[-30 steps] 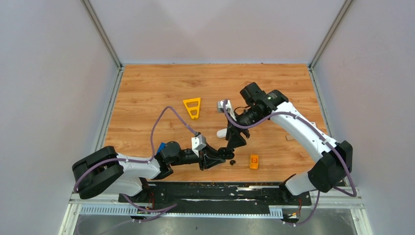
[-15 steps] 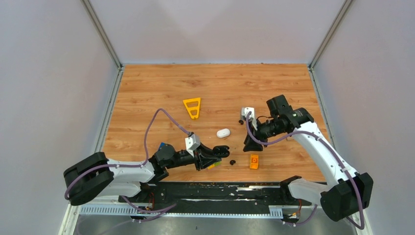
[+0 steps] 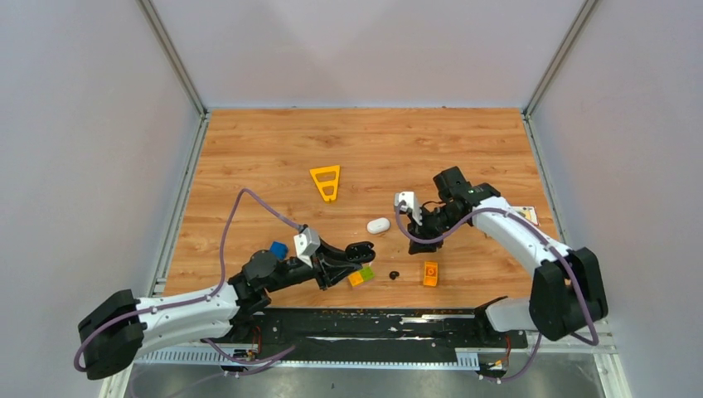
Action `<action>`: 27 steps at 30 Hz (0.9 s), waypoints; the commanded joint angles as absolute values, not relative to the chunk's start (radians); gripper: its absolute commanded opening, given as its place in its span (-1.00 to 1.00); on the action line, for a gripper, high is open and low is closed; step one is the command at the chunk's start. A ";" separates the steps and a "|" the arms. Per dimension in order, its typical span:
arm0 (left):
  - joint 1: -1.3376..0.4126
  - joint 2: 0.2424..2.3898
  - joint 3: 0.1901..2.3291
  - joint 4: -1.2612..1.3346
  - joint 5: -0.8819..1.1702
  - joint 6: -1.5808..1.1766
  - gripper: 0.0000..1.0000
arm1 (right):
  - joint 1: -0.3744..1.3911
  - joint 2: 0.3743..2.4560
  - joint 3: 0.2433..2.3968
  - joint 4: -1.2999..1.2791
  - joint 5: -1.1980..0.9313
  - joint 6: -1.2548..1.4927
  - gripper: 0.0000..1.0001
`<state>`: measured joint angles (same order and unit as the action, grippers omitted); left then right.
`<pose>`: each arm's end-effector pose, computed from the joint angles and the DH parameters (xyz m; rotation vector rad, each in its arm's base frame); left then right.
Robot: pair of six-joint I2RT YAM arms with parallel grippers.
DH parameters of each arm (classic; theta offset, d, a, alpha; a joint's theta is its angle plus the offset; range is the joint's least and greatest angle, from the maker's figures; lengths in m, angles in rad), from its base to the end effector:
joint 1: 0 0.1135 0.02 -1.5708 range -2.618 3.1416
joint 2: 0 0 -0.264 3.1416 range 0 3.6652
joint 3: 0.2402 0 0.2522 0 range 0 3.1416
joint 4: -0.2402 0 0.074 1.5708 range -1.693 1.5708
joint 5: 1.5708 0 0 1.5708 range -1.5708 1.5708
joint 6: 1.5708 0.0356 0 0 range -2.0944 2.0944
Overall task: Insert the wireless bluetooth earbuds into the charging case
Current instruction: Pick up the right earbud from the corner of the board.
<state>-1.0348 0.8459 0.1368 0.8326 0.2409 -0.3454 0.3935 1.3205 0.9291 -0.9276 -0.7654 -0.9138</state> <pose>0.0834 -0.1571 0.2105 0.7348 1.4084 -1.2809 0.2018 0.1105 0.2348 -1.6614 1.9544 0.9131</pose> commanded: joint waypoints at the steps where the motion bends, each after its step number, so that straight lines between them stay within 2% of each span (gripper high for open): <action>1: -1.040 0.747 0.128 0.727 0.197 -0.331 -1.00 | 0.418 1.425 0.964 -0.825 -0.762 -0.947 -0.49; 12: -1.041 0.598 0.111 0.592 0.169 -0.324 -1.00 | 0.537 1.596 0.969 -0.712 -0.715 -0.904 -0.45; 27: -1.041 0.580 0.118 0.559 0.168 -0.321 -1.00 | 0.603 1.678 0.968 -0.702 -0.709 -0.910 -0.37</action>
